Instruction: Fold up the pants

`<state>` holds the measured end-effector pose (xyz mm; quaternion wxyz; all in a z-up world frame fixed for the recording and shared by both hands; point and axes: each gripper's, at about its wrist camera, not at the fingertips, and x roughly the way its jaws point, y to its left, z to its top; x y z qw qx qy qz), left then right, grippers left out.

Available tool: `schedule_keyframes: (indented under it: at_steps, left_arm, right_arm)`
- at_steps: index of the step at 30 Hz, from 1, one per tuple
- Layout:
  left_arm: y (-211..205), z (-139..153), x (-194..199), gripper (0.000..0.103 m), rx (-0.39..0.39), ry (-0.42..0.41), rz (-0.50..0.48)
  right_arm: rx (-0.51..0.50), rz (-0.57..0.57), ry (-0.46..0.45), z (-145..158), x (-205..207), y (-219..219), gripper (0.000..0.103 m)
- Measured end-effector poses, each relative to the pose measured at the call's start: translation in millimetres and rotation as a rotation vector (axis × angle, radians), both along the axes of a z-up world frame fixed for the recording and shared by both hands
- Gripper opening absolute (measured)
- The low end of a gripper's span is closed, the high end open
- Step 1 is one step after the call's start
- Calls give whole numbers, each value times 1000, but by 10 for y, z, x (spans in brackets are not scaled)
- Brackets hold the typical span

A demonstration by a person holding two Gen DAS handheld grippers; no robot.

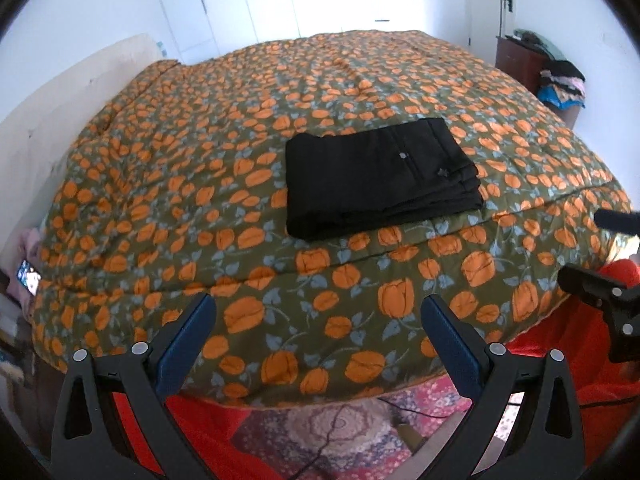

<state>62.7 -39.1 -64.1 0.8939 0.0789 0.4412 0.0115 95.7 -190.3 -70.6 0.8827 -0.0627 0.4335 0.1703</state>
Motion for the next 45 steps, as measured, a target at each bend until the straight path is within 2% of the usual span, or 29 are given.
schedule_keyframes:
  at_steps: [2, 7, 14, 23, 30, 45]
  left_arm:
    - [16, 26, -47, 102, -3, -5, 3]
    - [9, 70, -111, 102, 17, -14, 8]
    - [-9, 157, -102, 102, -13, -19, -8]
    - [28, 190, -142, 102, -52, 0, -18]
    - [-26, 201, -156, 102, -53, -2, -43]
    - [-12, 177, -168, 102, -77, 4, -49]
  right_arm:
    - [22, -9, 23, 3, -55, -26, 103]
    - [-5, -18, 50, 83, -196, -96, 103]
    - [-37, -37, -29, 340, -278, -67, 103]
    - [-55, -15, 30, 305, -366, -35, 103]
    - [-67, -30, 17, 370, -410, -91, 103]
    - [-52, -43, 18, 314, -379, -57, 103]
